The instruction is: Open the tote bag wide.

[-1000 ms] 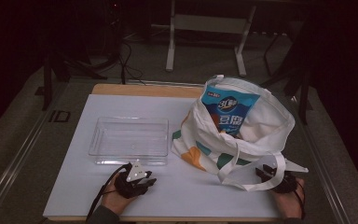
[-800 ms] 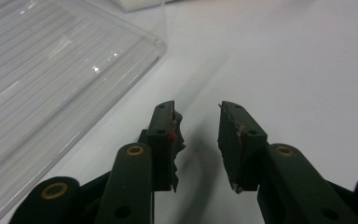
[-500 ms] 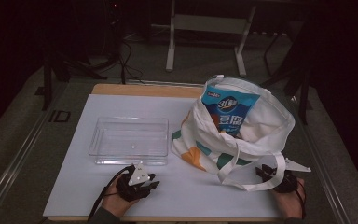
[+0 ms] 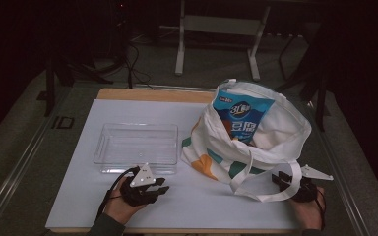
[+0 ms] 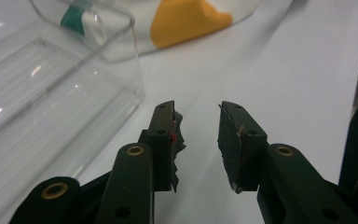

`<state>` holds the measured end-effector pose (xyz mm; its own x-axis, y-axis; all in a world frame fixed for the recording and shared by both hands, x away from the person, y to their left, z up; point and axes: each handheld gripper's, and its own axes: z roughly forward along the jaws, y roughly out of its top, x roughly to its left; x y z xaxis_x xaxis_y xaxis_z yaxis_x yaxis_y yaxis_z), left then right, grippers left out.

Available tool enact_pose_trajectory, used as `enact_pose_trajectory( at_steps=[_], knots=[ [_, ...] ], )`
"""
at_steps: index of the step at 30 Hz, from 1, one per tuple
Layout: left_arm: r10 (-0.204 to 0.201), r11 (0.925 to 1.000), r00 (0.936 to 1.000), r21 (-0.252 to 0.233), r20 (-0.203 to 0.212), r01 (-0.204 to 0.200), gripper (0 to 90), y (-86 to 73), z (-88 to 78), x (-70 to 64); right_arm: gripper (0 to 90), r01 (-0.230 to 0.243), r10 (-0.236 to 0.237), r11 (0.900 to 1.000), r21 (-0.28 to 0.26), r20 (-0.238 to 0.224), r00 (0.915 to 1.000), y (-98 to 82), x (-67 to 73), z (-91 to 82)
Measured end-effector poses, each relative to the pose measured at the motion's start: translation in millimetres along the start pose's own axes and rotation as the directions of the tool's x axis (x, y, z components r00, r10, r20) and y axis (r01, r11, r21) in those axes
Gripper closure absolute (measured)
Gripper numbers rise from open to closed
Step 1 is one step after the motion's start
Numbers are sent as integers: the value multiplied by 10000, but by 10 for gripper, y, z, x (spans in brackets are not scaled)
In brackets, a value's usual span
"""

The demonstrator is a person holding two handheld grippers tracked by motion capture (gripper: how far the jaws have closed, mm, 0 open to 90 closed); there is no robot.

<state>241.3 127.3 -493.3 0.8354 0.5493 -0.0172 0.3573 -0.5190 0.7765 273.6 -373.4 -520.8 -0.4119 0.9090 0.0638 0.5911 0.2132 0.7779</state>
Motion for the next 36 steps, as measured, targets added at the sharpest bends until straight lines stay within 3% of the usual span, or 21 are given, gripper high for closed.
enact_pose_trajectory(
  at_steps=[10,12,15,25,31,36],
  knots=[
    [417,9984,9990,-367,-139,-422,678,323,-25,53,630,-98,99,9999,90,-89,9999,10,9,-34],
    [417,9984,9990,-367,-139,-422,677,323,-25,53,630,-86,86,9999,57,-100,9999,21,10,-45],
    [529,9976,9978,-419,-393,-546,680,456,-10,113,655,-181,181,9998,5,-127,9998,47,4,-84],
    [663,9955,9955,-635,-675,-707,681,722,19,260,678,-549,539,9981,-276,-330,9980,113,-5,-157],
    [630,9956,9949,-648,-792,-682,690,806,82,334,689,-897,862,9940,-629,-562,9947,196,-51,-240],
    [668,9949,9941,-693,-858,-728,700,879,123,394,675,-1094,990,9893,-962,-1071,9893,275,-90,-339]
  ],
)
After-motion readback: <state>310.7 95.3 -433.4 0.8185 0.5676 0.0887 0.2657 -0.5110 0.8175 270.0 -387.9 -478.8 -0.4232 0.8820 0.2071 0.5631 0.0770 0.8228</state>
